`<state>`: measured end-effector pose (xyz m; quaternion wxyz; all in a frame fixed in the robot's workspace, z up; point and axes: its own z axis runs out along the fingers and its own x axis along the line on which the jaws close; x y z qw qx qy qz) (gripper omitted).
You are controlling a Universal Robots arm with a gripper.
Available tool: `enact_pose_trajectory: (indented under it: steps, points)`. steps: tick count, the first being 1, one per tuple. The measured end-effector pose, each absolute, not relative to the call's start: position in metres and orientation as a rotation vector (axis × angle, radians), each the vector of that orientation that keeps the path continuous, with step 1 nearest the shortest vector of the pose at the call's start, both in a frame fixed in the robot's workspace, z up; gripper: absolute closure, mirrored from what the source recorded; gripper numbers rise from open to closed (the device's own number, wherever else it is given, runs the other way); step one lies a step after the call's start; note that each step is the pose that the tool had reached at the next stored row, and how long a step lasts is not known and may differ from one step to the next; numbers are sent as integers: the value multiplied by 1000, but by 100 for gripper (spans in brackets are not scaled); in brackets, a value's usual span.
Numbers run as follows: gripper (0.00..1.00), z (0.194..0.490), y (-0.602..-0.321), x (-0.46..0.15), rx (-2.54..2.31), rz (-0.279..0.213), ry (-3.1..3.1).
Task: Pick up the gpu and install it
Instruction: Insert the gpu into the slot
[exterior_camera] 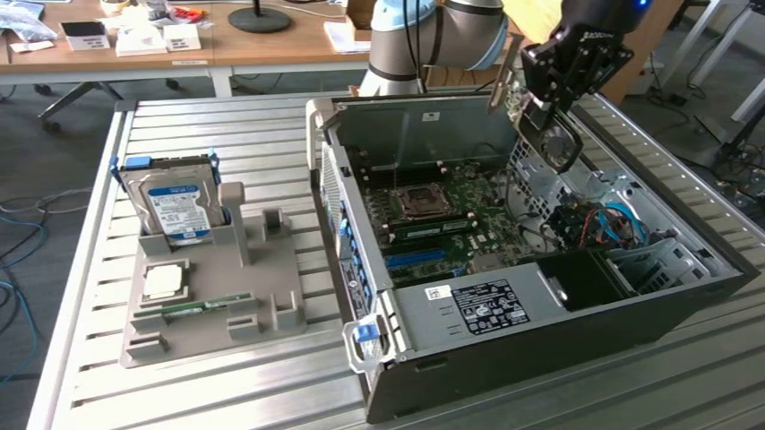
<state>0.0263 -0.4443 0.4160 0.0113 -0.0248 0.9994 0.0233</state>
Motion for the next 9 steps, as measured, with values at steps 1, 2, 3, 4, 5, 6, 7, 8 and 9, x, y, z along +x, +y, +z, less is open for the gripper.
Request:
enact_pose_trajectory:
  steps: [1,2,3,4,5,6,7,8,9]
  points:
    - [73,416,-444,26,-95,73,3117]
    - [73,416,-444,26,-116,73,3117]
    - [73,416,-444,26,-135,73,3116]
    - [73,416,-444,26,-153,74,3116]
    - [73,416,-444,26,-173,74,3115]
    - [73,416,-444,26,-195,74,3114]
    - [73,416,-444,26,-220,74,3112]
    - [73,416,-444,26,-247,75,3111]
    - [73,416,-444,26,-272,75,3109]
